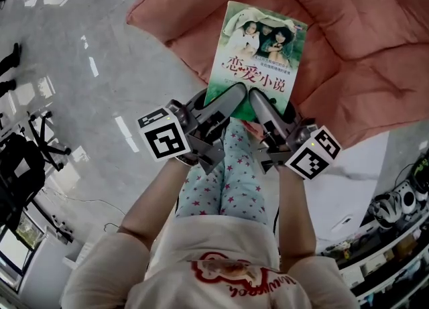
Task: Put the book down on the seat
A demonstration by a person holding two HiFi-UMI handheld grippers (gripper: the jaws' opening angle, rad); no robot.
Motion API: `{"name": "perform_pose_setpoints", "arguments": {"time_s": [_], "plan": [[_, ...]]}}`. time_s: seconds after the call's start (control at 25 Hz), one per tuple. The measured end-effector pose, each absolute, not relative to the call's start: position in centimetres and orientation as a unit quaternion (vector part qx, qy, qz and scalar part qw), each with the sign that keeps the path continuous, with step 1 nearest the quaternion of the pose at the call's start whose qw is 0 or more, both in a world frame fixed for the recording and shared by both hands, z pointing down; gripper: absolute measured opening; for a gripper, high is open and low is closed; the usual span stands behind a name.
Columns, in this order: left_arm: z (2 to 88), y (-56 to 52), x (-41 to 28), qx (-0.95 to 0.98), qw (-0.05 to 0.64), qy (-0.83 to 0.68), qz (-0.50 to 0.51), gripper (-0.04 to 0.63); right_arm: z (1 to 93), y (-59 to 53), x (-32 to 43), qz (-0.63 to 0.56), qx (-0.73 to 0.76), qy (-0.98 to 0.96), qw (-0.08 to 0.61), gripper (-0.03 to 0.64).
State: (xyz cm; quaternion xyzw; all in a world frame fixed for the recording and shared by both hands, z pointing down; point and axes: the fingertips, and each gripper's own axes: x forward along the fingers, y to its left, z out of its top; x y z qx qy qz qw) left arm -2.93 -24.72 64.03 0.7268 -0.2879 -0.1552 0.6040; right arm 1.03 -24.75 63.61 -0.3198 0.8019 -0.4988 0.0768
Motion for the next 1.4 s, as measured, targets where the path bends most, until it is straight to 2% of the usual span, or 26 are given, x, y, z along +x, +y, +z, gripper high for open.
{"name": "perform_pose_setpoints", "arguments": {"time_s": [0.52,1.4], "plan": [[65.5,-24.5,-2.6,0.719,0.617,-0.289,-0.14,0.084,65.2,-24.5,1.3,-0.519,-0.329,0.785,0.076,0.132],[73.8,-24.0,-3.0,0.695,0.651,-0.291,-0.094,0.091,73.5,-23.8,1.0,-0.578,-0.35,0.735,0.059,0.135]]}}
